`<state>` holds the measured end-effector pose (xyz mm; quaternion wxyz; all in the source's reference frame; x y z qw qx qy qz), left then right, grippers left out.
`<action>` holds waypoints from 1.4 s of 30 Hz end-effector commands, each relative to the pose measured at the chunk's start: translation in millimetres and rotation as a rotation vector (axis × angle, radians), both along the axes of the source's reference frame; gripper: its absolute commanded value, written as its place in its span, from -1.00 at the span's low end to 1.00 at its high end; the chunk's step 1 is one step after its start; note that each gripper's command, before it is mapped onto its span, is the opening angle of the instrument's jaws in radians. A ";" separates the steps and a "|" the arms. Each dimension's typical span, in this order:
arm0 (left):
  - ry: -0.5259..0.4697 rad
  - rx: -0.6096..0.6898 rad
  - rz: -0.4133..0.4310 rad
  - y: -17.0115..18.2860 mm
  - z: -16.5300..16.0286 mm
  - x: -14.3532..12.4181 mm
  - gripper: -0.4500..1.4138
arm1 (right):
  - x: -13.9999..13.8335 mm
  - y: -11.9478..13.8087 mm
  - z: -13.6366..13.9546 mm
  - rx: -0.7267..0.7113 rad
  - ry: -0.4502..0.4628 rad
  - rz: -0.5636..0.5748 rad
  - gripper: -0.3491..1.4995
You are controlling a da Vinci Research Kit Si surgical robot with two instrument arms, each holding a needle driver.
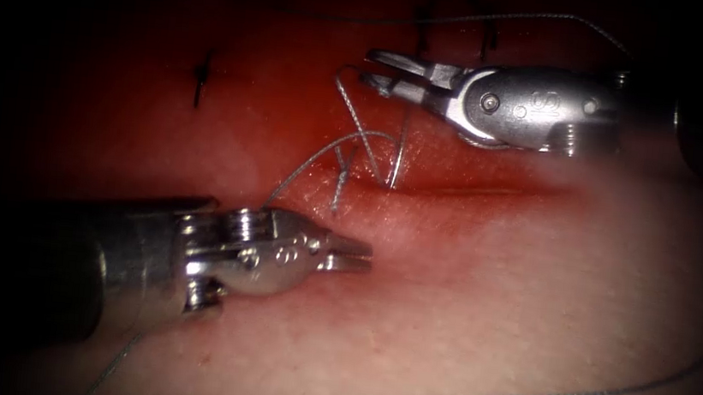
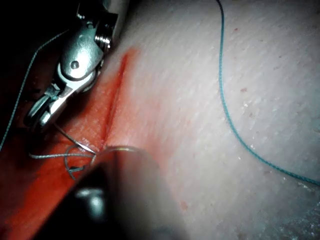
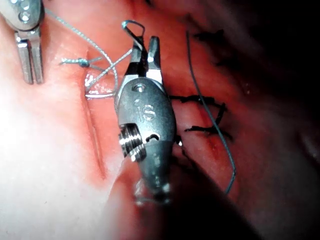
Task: Wound Closure
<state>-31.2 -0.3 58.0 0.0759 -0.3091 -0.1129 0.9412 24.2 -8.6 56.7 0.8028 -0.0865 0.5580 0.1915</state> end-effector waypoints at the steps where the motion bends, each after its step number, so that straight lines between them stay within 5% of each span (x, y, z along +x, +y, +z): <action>1: 0.000 0.000 -0.001 0.3 0.4 -0.6 -0.32 | 1.0 0.4 0.5 0.009 0.009 0.001 -1.00; 42: -0.003 0.000 0.005 0.0 0.3 0.0 -0.32 | 0.9 0.7 1.8 0.435 0.234 0.037 -1.00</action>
